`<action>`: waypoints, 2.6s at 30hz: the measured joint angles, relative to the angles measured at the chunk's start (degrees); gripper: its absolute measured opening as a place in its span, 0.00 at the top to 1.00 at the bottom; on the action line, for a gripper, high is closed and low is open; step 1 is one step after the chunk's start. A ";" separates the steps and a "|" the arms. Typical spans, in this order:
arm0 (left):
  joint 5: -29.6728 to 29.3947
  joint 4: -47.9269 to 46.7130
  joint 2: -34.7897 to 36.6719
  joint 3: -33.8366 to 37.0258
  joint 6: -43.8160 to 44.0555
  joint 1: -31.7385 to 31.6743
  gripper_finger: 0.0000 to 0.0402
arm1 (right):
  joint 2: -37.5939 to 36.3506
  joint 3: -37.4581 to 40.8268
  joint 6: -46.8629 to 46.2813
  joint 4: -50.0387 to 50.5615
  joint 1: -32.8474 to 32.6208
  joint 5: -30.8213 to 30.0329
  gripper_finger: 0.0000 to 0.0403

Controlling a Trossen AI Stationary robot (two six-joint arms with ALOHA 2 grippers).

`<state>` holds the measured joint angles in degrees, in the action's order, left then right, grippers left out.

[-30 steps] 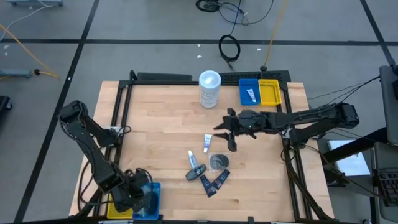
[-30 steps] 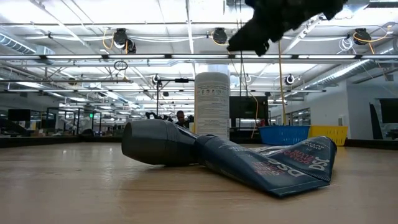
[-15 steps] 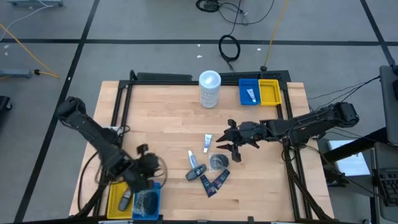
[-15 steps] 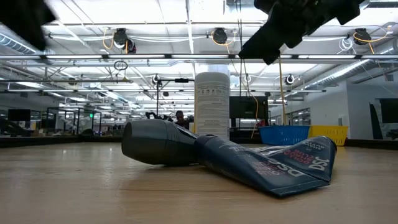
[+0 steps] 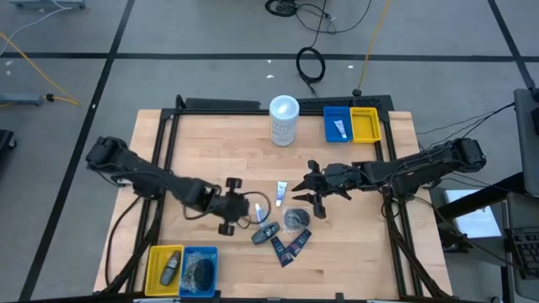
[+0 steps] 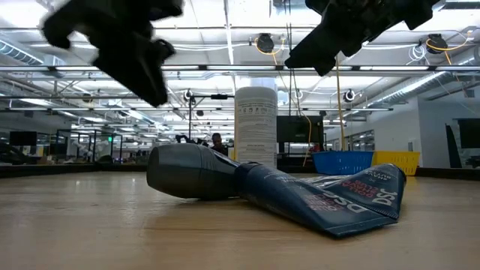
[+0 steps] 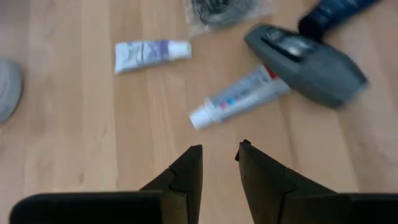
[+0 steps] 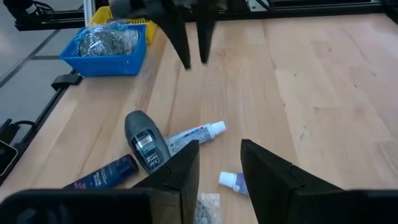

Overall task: Pick & Place Travel size toiletries
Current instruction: Put the white toothpaste into the top blue bin

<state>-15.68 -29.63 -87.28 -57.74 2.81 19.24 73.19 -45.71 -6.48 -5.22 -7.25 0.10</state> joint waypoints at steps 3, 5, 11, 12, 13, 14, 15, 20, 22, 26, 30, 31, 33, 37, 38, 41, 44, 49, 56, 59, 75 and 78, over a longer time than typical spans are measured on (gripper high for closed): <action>2.51 2.68 -3.02 0.00 -3.72 -2.89 0.75 | 0.00 0.00 0.82 0.31 0.00 0.00 0.73; 4.95 4.67 -5.15 -0.02 -5.92 -4.45 0.75 | 0.00 0.00 1.31 0.35 0.00 0.02 0.73; 8.58 6.60 -9.84 0.00 -10.38 -7.20 0.69 | 0.00 0.00 1.37 0.95 0.00 0.00 0.73; 8.41 6.97 -10.28 0.00 -11.29 -7.48 0.67 | 0.00 0.00 1.37 1.03 0.00 0.00 0.73; 8.34 7.45 -10.63 0.00 -12.12 -7.72 0.65 | 0.00 0.00 1.39 1.25 0.00 0.00 0.73; 8.25 7.76 -10.94 0.00 -12.87 -7.95 0.63 | 0.00 0.00 1.39 1.36 0.00 0.00 0.73; 8.18 7.89 -11.05 0.00 -13.59 -8.20 0.61 | 0.00 0.00 1.39 1.38 0.00 0.00 0.73; 8.20 9.23 -12.44 -0.02 -18.09 -9.26 0.57 | 0.00 0.00 1.39 1.85 0.00 0.00 0.73; 8.23 10.07 -12.84 -0.02 -20.20 -9.50 0.57 | 0.00 0.00 1.39 1.74 0.00 0.00 0.73; 9.03 11.37 -13.83 -0.02 -22.22 -9.63 0.59 | 0.00 0.00 1.31 2.12 0.00 0.00 0.73; 11.35 12.88 -14.56 -0.02 -23.57 -9.63 0.62 | 0.00 0.02 1.22 2.46 0.00 0.00 0.73; 11.69 12.86 -14.63 -0.02 -23.86 -9.63 0.63 | 0.02 0.02 1.22 2.46 0.00 0.00 0.73; 13.02 13.67 -15.13 -0.01 -24.94 -9.63 0.64 | 0.02 0.02 1.20 2.39 0.00 0.00 0.73; 14.07 14.33 -16.50 -0.02 -26.97 -9.63 0.64 | 0.02 0.02 1.20 2.44 0.00 0.00 0.73; 14.19 15.15 -16.90 -0.02 -27.39 -9.62 0.64 | 0.02 0.02 1.20 2.43 0.00 0.00 0.73; 14.01 16.06 -18.15 -0.02 -28.47 -9.62 0.64 | 0.02 0.00 1.17 2.32 0.00 -0.02 0.73; 13.20 16.32 -18.15 -0.02 -27.85 -9.59 0.64 | 0.02 0.00 1.17 2.45 0.00 -0.02 0.73; 10.95 16.04 -16.78 -0.02 -21.21 -9.69 0.64 | 0.02 0.00 1.17 2.47 0.00 -0.02 0.73; 15.55 18.71 -13.19 -0.02 -3.55 -10.83 0.64 | 0.02 0.00 1.17 2.45 0.00 -0.06 0.73; 16.13 21.43 -13.90 -0.04 8.53 -10.98 0.64 | 0.02 0.00 1.17 2.29 0.01 -0.18 0.73; 9.49 26.27 -15.94 0.00 30.75 -8.32 0.64 | 0.02 0.00 1.36 2.03 0.02 -0.24 0.74; 9.18 26.56 -16.82 -0.06 32.03 -7.94 0.64 | 0.02 0.00 1.37 2.01 0.02 -0.24 0.74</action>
<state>-6.49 -3.07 -104.10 -57.80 34.84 11.30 73.21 -45.71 -5.10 -3.20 -7.22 -0.14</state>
